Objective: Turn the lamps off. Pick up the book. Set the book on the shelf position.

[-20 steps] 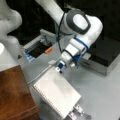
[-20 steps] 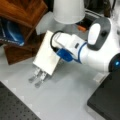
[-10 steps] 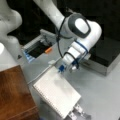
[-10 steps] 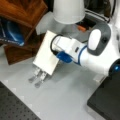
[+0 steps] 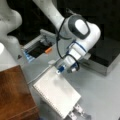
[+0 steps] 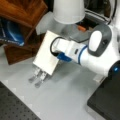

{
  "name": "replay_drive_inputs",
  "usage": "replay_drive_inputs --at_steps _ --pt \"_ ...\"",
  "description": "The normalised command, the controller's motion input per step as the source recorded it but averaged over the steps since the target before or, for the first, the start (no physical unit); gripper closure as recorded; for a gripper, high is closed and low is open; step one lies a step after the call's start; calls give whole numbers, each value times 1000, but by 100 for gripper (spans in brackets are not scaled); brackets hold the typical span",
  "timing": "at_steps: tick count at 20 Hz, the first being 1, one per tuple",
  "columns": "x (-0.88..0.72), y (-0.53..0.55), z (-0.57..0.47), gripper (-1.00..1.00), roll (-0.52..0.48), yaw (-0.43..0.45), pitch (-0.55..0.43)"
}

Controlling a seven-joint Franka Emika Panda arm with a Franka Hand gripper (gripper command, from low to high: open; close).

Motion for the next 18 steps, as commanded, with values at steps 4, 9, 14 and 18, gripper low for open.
replay_drive_inputs --at_steps 4,9,14,18 --pt "29 -27 15 -100 -202 100 131" --pt "20 3 24 100 -152 57 83" --pt "-17 -22 -4 100 -138 60 19" --pt "-72 -45 -31 100 -154 67 -6"
